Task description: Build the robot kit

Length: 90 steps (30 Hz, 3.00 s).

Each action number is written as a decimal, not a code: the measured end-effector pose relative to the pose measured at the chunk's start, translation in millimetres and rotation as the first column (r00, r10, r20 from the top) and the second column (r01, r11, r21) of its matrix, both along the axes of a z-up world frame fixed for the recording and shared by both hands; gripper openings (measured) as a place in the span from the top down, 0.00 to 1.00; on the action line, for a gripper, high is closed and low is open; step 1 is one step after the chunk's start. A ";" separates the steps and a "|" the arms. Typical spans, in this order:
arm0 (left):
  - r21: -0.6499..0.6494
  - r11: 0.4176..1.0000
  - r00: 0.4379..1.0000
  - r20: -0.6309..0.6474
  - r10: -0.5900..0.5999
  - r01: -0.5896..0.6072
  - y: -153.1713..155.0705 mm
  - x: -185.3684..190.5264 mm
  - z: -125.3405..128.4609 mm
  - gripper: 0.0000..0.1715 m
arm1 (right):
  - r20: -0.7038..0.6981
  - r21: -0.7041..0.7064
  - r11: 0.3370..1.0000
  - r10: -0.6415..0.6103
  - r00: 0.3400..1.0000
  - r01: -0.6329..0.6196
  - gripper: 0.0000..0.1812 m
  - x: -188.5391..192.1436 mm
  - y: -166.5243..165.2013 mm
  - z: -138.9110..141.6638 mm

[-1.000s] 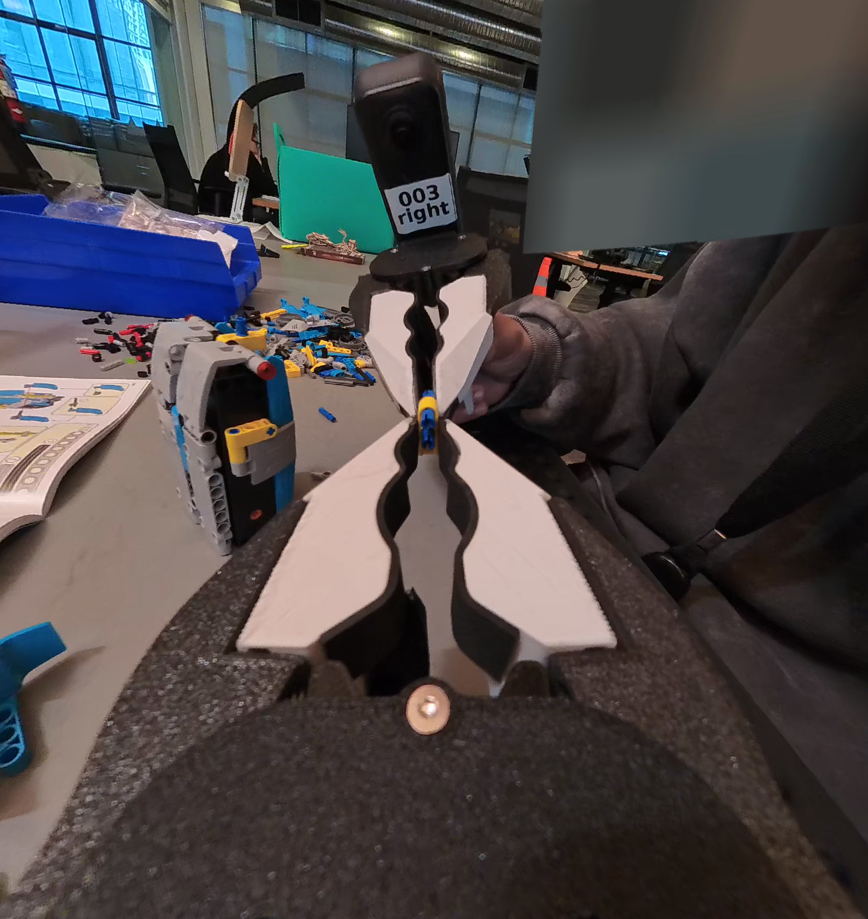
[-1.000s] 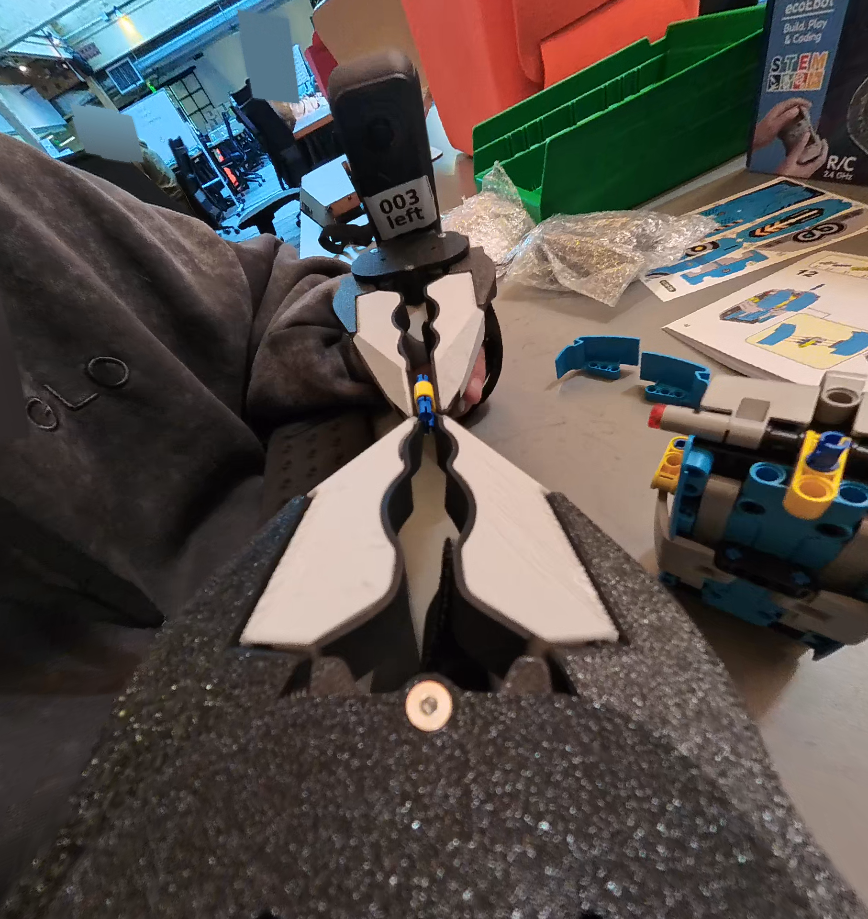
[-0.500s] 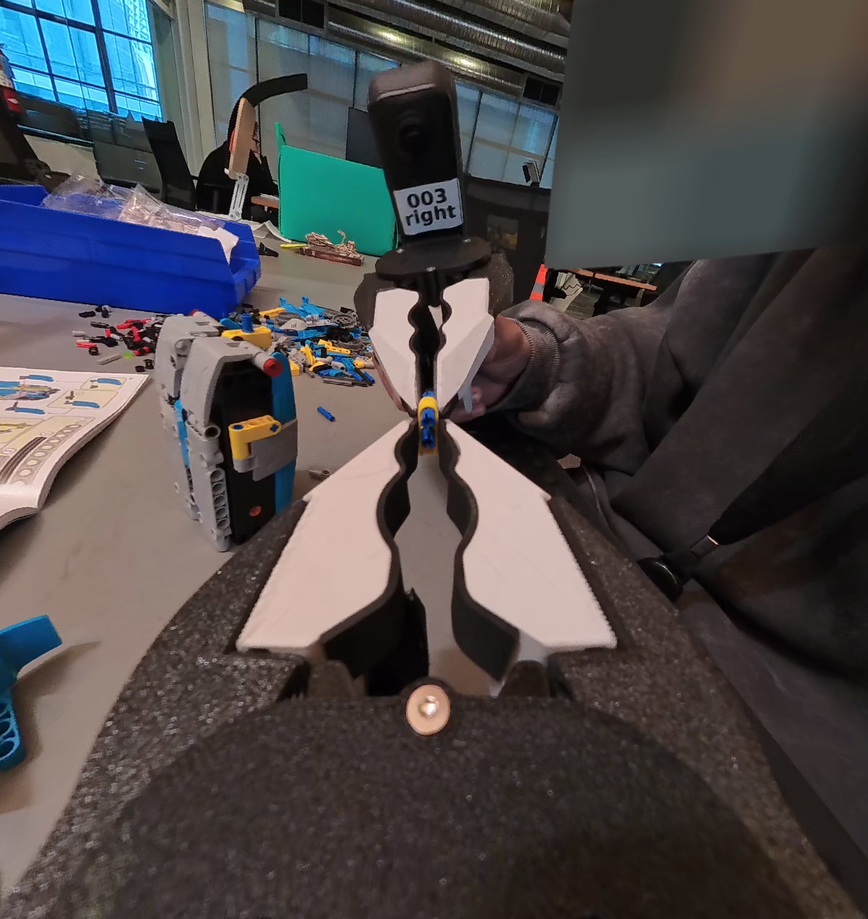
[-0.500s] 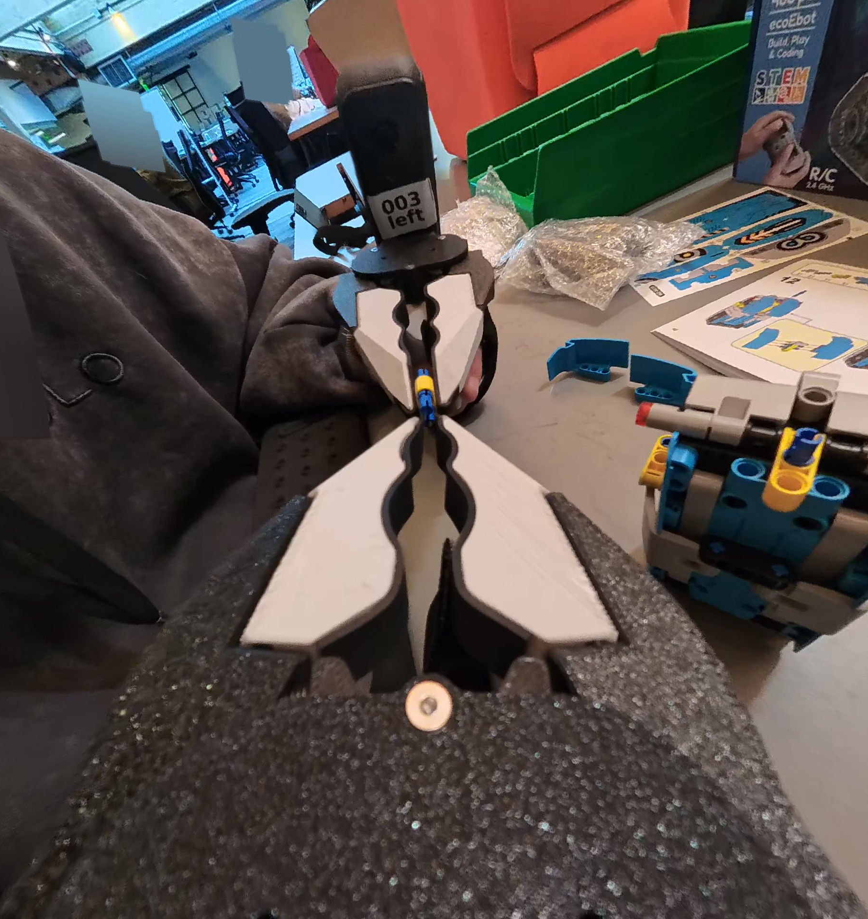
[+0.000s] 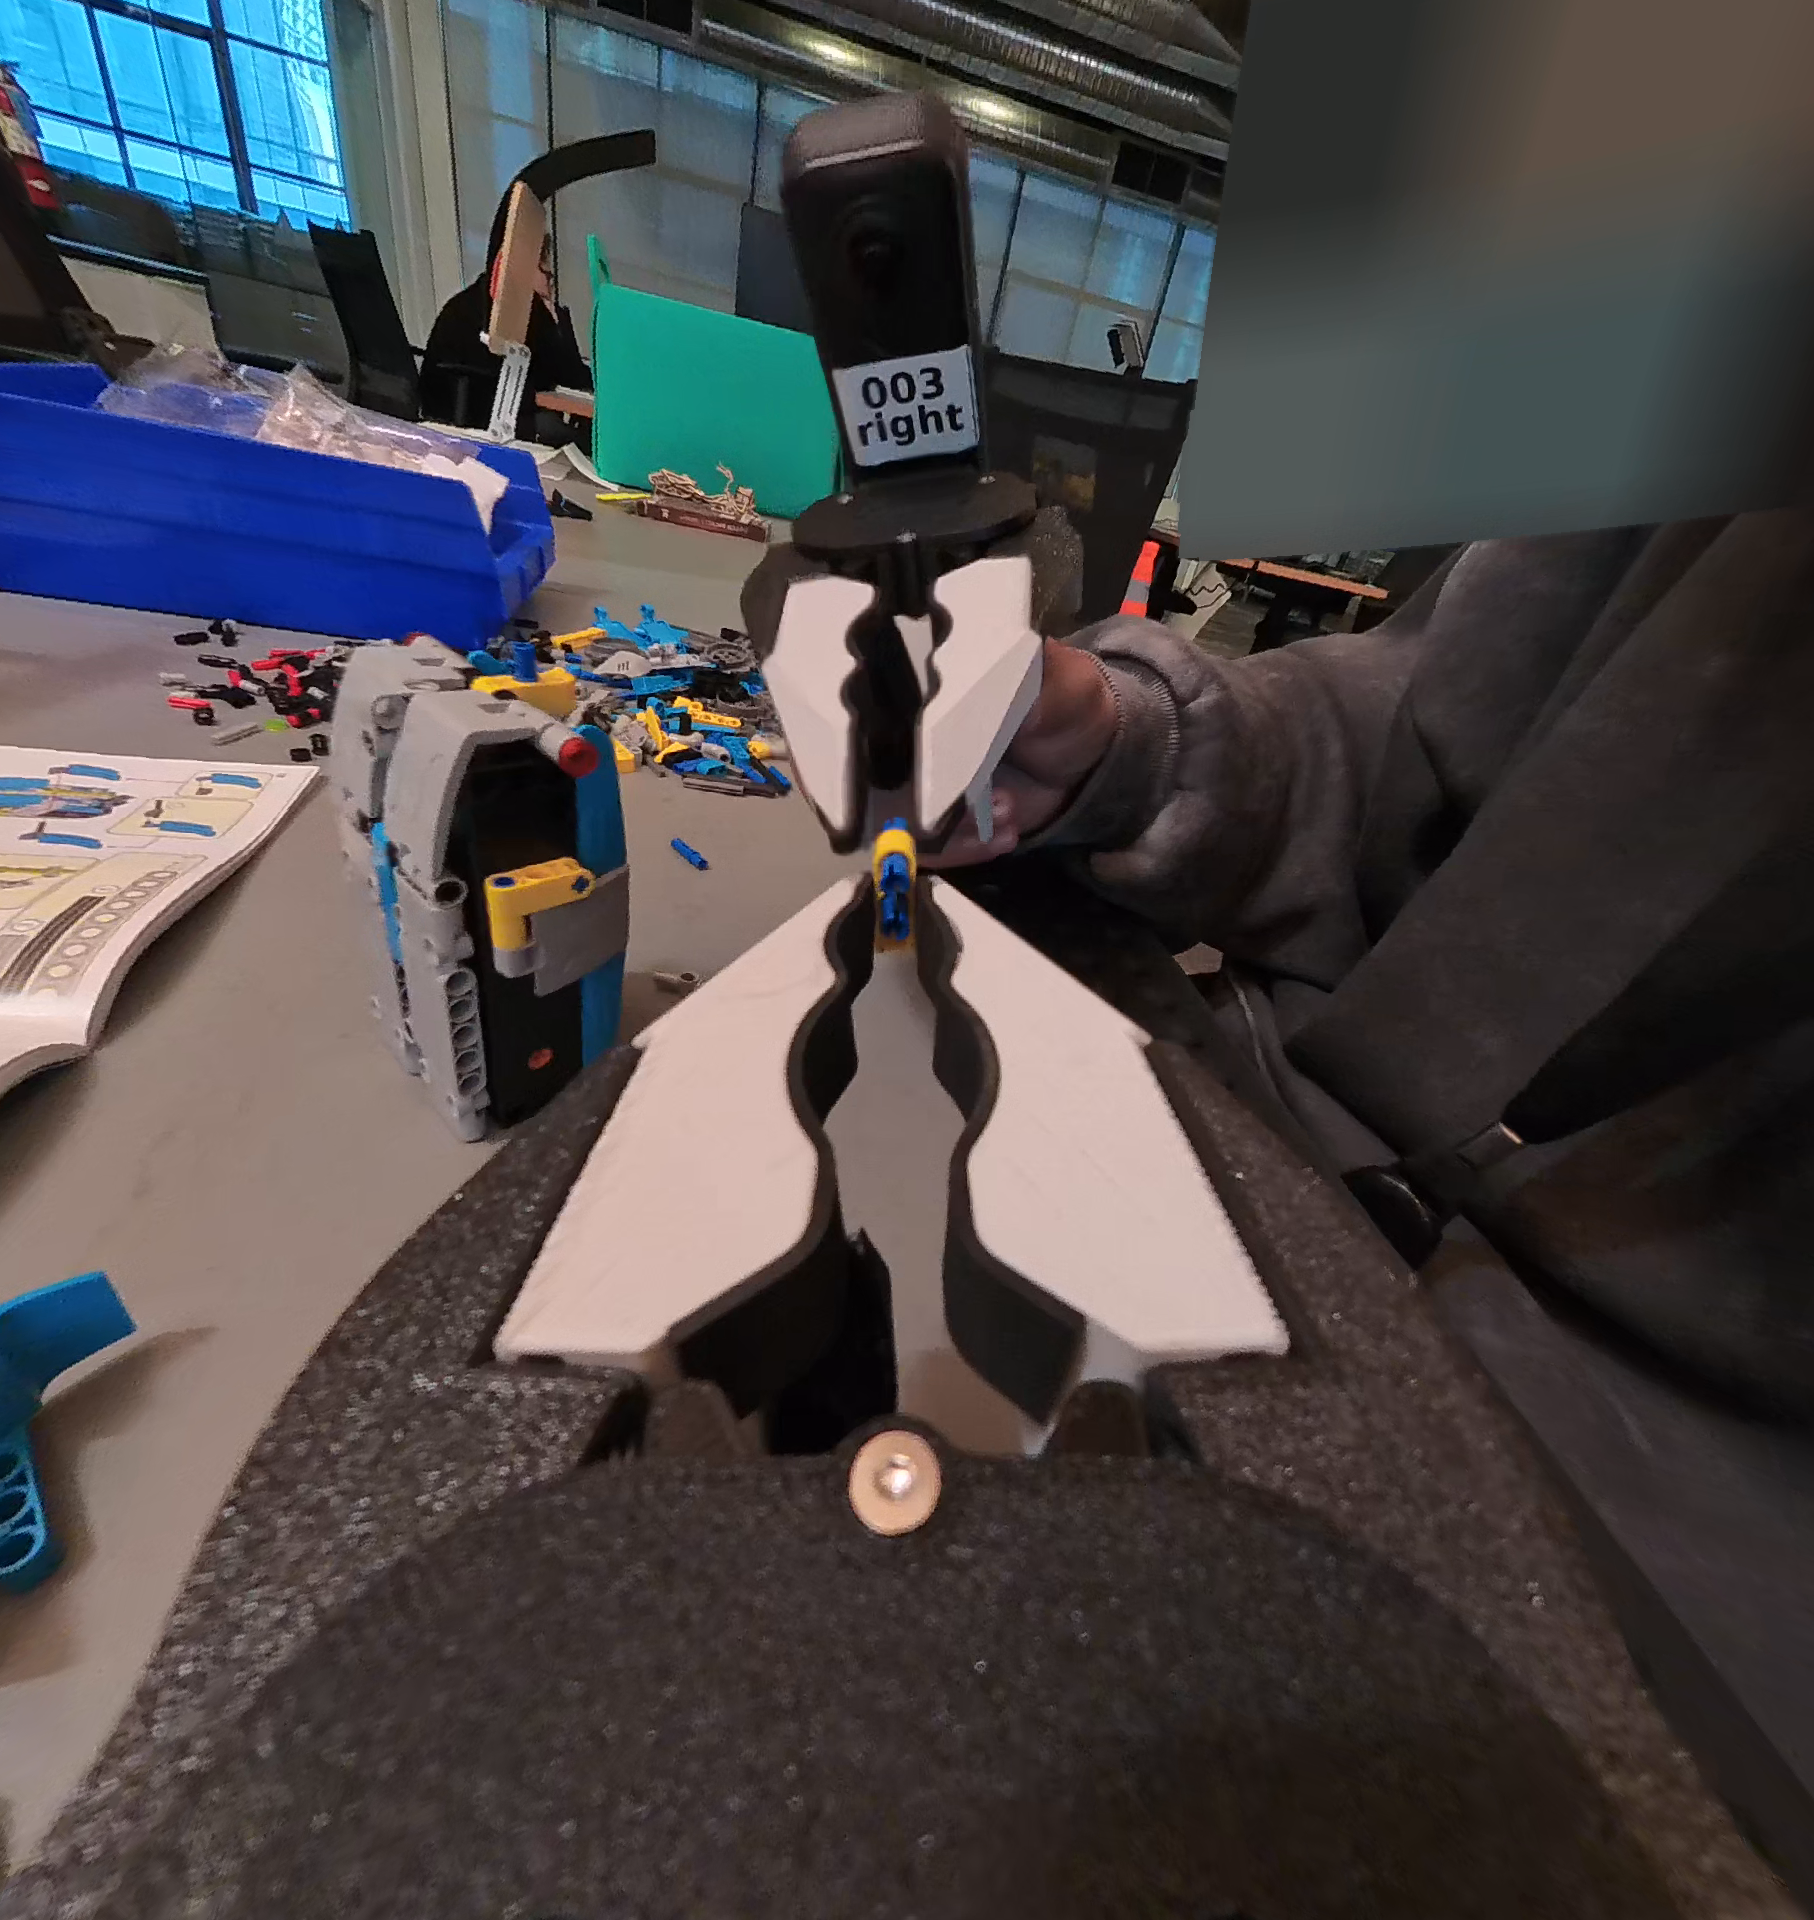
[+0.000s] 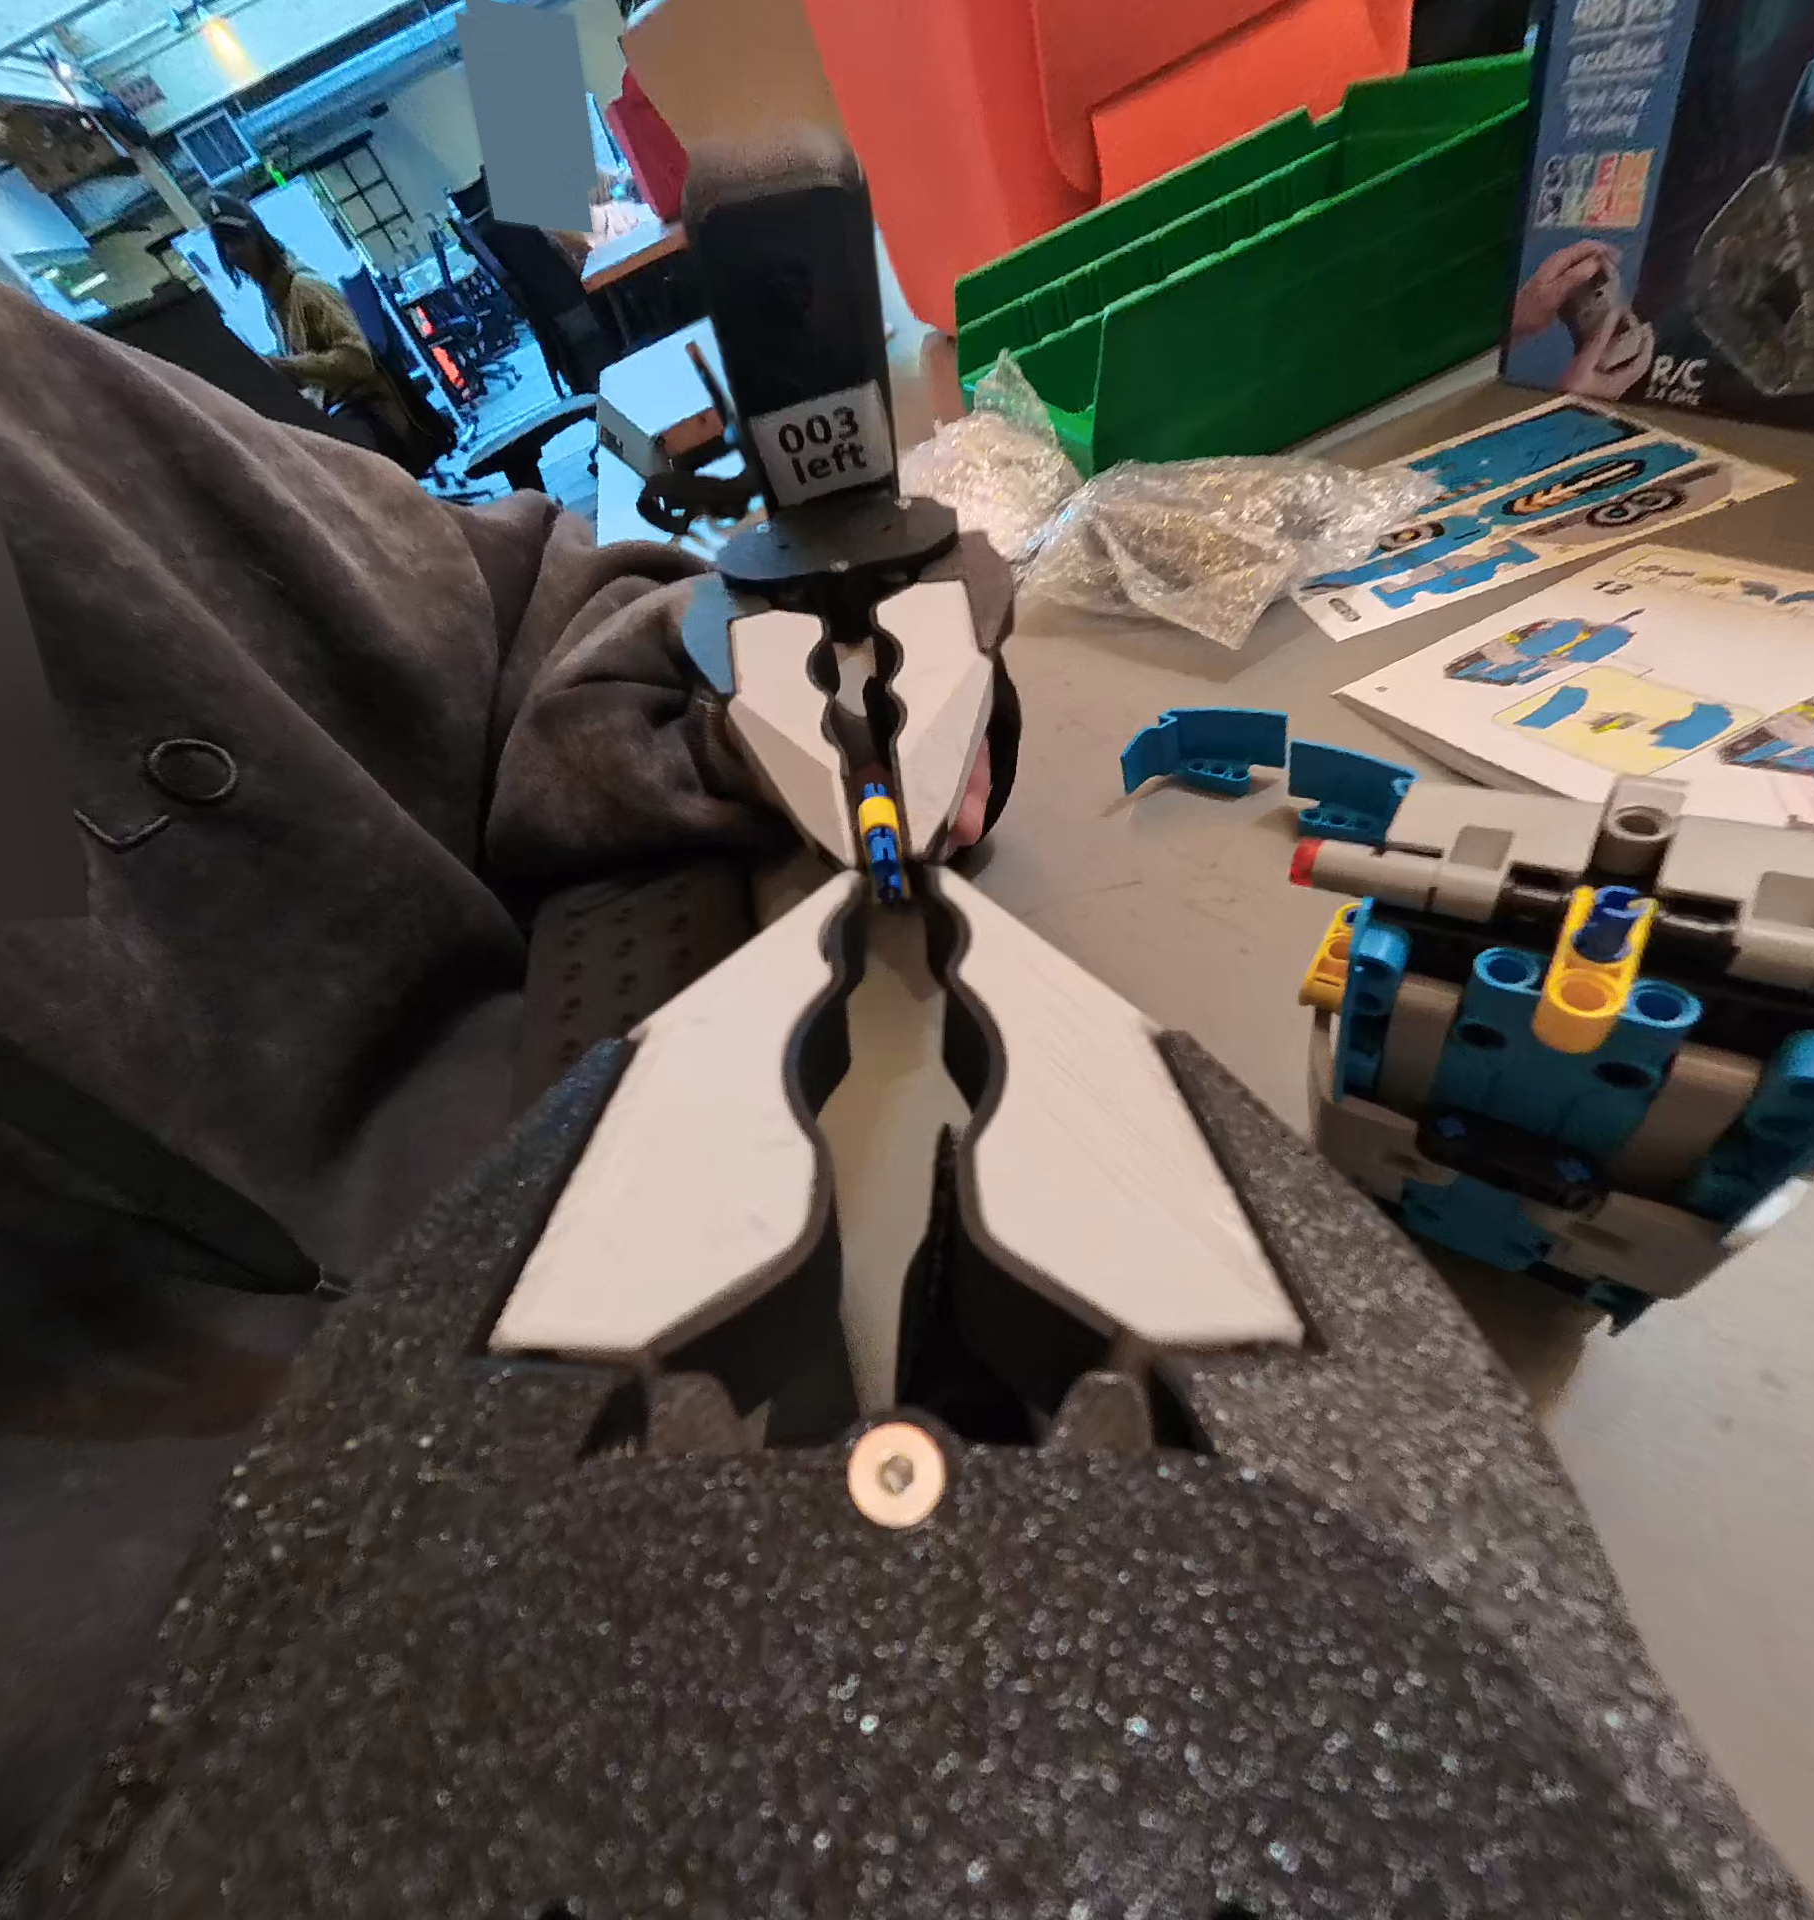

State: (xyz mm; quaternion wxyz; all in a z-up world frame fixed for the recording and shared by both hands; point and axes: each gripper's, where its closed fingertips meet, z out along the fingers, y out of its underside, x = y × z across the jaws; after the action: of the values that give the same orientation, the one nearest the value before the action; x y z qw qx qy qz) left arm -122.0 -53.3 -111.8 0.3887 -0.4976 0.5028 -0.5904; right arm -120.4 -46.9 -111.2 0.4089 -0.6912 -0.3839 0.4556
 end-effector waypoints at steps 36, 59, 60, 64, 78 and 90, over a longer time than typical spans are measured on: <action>0.036 0.999 0.999 0.029 0.020 -0.021 -4.2 -0.1 4.4 0.93 | -0.026 -0.012 0.999 0.036 0.999 -0.036 0.98 -2.8 -5.8 1.1; 0.040 0.999 0.999 -0.033 0.007 -0.005 -6.4 1.3 -5.8 0.97 | 0.009 -0.021 0.999 0.036 0.999 -0.036 0.98 -3.2 -7.2 -6.5; 0.042 0.999 0.999 -0.034 0.008 -0.006 -6.5 1.4 -6.0 0.97 | 0.004 -0.035 0.999 0.042 0.999 -0.042 0.98 -3.0 -7.8 -7.1; 0.050 0.999 0.999 -0.032 0.020 -0.018 -5.5 1.2 -5.9 0.97 | 0.004 -0.035 0.999 0.034 0.999 -0.034 0.98 -3.8 -6.7 -7.5; -0.455 0.887 0.996 -0.061 0.061 -0.082 47.9 -3.6 -11.9 0.97 | -0.077 -0.026 0.986 -0.168 0.983 0.167 0.82 12.8 30.5 -0.7; -0.603 0.797 1.000 -0.012 0.019 -0.022 48.7 -6.1 -6.7 0.97 | 0.258 0.512 0.800 -0.491 0.832 0.313 0.80 -11.4 39.9 -21.3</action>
State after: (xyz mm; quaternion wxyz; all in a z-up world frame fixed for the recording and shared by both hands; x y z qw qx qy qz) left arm -128.1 -4.6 -118.6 0.2152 -0.6024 0.2842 -0.7141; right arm -131.8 -7.0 -132.5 0.5639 -0.7185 -0.3911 0.1130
